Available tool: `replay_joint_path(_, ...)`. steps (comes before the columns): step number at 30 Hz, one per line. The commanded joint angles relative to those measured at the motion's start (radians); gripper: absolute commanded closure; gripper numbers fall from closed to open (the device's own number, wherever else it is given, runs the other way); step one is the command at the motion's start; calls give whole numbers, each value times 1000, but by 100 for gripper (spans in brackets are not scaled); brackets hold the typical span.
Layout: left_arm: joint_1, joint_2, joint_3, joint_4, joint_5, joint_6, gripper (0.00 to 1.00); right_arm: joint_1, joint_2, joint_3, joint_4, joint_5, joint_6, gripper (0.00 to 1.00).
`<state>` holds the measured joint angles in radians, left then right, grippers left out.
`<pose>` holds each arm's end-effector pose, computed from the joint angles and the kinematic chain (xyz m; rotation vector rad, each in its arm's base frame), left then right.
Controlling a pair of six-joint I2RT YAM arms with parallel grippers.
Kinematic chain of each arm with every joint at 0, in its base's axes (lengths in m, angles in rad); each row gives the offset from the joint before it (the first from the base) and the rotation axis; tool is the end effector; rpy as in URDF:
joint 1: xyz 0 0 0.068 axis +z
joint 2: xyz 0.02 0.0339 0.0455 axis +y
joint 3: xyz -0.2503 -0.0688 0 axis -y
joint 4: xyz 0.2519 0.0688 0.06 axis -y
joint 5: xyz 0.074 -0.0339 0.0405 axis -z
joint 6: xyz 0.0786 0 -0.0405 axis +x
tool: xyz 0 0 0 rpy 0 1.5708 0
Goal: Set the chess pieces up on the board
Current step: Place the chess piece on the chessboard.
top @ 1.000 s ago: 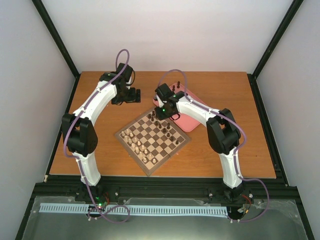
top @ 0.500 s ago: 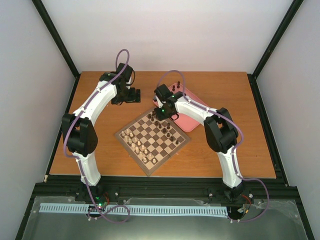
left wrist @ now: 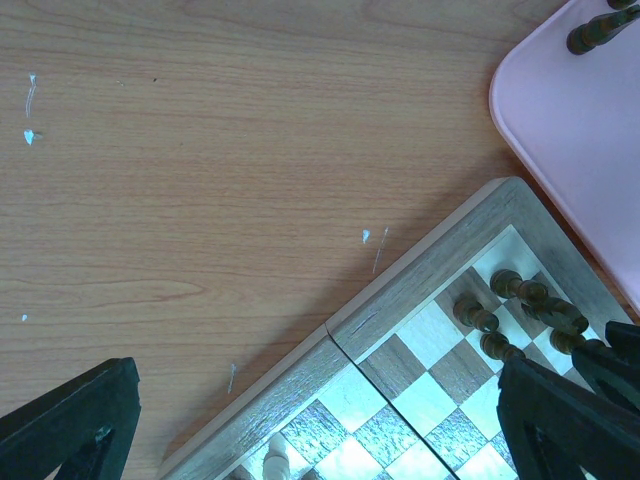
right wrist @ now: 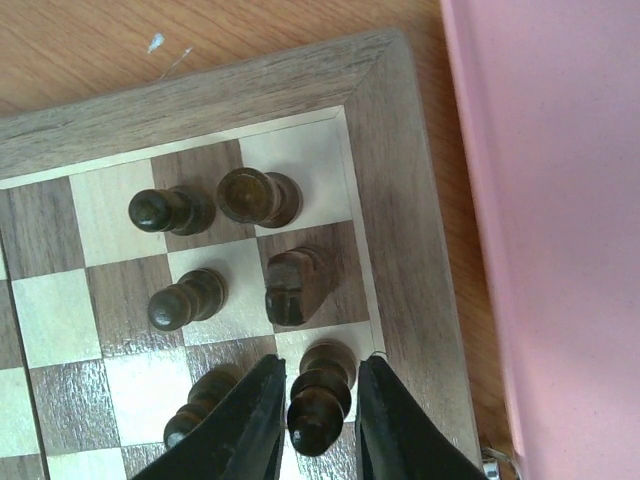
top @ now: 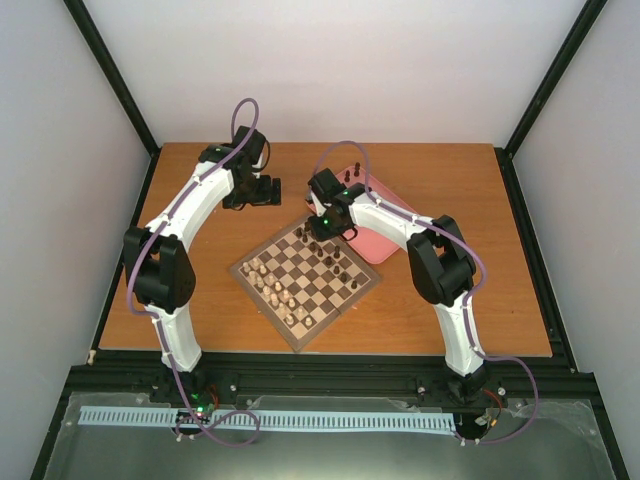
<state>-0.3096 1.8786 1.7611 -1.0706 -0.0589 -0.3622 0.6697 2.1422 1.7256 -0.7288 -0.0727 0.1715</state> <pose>0.3919 -0.1205 0.2407 -0.0883 2.7581 -0.0995 0.3672 0.2980 0.1382 -0.7022 2.6725 0.3354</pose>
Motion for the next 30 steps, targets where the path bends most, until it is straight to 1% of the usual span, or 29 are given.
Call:
replay_joint_path(1,1,-24,19,0,-1,1,0,11,4,9,-6,-20,-15,78)
replay_joint_path(9,1,-26,14,4,1,0,0,16,-16,-1,-16,-19,-20,76)
replay_joint_path(14,1,-26,15,4,-1,1,0,16,-50,-1,-31,-4,-25,70)
replay_joint_path(18,1,-26,17,4,1,3,0,16,-79,6,-48,0,-29,62)
replay_joint_path(22,1,-27,20,6,0,1,0,6,-105,17,-52,21,-9,58)
replay_joint_path(27,-1,-31,20,4,0,2,0,-39,-136,41,-36,26,23,54)
replay_joint_path(30,0,-32,20,4,1,3,0,-71,-138,92,-36,67,22,51)
